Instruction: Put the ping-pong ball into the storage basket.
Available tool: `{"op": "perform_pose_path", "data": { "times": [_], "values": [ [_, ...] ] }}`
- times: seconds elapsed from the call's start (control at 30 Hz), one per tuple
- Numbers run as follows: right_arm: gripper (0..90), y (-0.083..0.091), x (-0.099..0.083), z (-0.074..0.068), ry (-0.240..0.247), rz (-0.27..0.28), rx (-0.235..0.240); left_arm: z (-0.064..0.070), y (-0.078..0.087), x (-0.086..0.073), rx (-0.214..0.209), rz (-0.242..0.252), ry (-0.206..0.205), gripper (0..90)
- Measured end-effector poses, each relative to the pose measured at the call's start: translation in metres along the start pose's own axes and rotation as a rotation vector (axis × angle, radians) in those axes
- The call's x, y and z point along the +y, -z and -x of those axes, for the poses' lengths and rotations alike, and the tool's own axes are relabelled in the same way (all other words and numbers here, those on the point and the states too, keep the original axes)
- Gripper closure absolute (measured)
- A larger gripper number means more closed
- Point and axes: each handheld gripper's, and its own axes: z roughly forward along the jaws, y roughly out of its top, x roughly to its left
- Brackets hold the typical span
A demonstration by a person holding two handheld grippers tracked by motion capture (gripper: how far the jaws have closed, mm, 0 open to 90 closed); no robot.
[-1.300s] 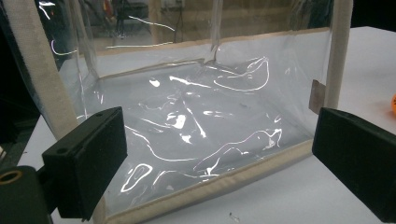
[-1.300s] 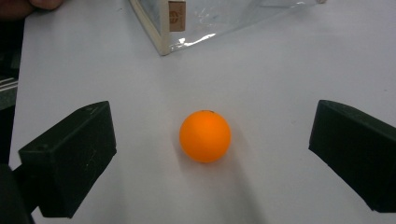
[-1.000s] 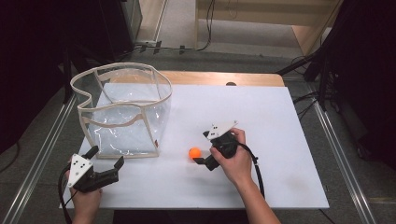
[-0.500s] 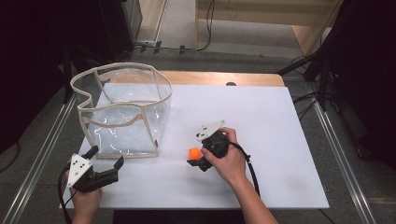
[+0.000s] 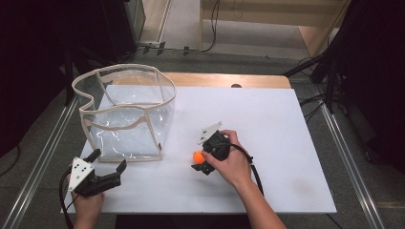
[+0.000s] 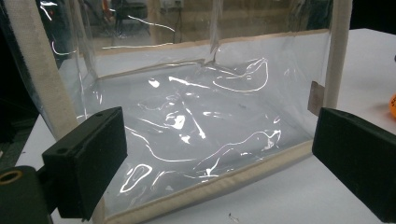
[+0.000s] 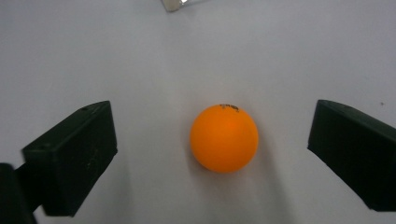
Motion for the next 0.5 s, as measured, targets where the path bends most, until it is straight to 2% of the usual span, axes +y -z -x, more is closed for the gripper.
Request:
{"op": "perform_pose_path", "data": {
  "times": [0.07,0.2,0.23,0.33,0.43,0.5],
  "values": [
    [5.9,-0.001,0.000,0.001,0.006,-0.005,-0.001,0.000,0.000,0.000,0.000,0.000,0.000,3.8],
    [6.9,-0.008,0.001,0.001,0.009,-0.053,0.000,0.000,0.000,0.000,0.000,0.000,-0.001,3.8],
    [11.1,-0.009,0.001,0.001,0.011,-0.064,-0.004,0.000,0.000,0.000,0.000,0.000,-0.002,3.7],
    [12.8,-0.011,0.002,0.001,0.009,-0.072,0.001,0.000,0.000,0.000,0.000,0.000,-0.002,3.8],
    [21.2,-0.014,0.002,0.001,0.007,-0.095,-0.002,0.000,0.000,0.000,0.000,0.000,-0.001,3.7],
    [23.0,-0.014,0.002,0.002,0.005,-0.097,-0.002,0.000,0.000,0.000,0.000,0.000,0.000,3.8]
  ]
}}
